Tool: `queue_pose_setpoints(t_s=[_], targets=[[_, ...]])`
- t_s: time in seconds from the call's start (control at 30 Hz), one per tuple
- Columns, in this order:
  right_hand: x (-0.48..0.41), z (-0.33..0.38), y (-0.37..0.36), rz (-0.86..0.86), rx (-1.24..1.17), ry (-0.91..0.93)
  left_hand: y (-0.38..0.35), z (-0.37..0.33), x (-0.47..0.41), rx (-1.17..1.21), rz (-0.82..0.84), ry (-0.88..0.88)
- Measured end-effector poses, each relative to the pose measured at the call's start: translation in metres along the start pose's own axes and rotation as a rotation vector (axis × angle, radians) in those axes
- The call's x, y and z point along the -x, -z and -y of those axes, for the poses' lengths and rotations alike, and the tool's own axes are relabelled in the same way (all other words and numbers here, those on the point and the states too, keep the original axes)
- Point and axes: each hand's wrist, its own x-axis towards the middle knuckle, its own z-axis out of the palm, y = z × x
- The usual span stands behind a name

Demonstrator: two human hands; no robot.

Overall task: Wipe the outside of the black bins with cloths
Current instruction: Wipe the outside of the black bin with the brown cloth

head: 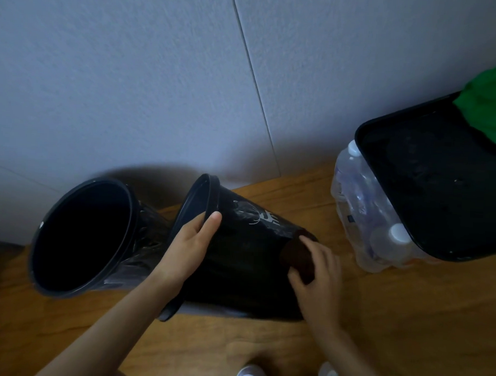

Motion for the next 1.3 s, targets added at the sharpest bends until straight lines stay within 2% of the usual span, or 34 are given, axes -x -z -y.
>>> queue_pose_setpoints(t_s=[0.23,0.4,0.5,0.6,0.77,0.83,1.0,1.17,1.3], targets=[[0.010,0.087,-0.027,-0.015,-0.014,0.277,-0.001,0.009,0.008,-0.002,0.025,-0.063],[-0.015,0.094,-0.030,0.060,0.135,0.392,0.002,0.016,0.007,0.105,-0.015,-0.013],[-0.043,0.080,-0.030,0.148,0.181,0.245,0.008,0.021,0.007,0.130,-0.064,0.045],[-0.073,0.050,-0.023,0.145,0.252,0.078,0.013,0.026,0.006,0.166,-0.088,0.104],[-0.095,-0.005,0.002,0.095,0.347,-0.166,0.006,0.024,0.010,0.118,-0.111,0.049],[-0.089,-0.015,0.011,0.076,0.351,-0.199,0.003,0.021,0.012,0.092,-0.089,0.024],[-0.046,0.005,0.007,0.013,0.261,-0.117,0.002,0.019,0.013,0.070,-0.073,-0.003],[-0.019,0.063,-0.023,0.039,0.156,0.161,0.003,0.023,0.011,0.072,-0.071,-0.018],[-0.042,0.073,-0.029,0.100,0.246,0.300,0.005,0.022,0.008,0.108,-0.077,-0.001]])
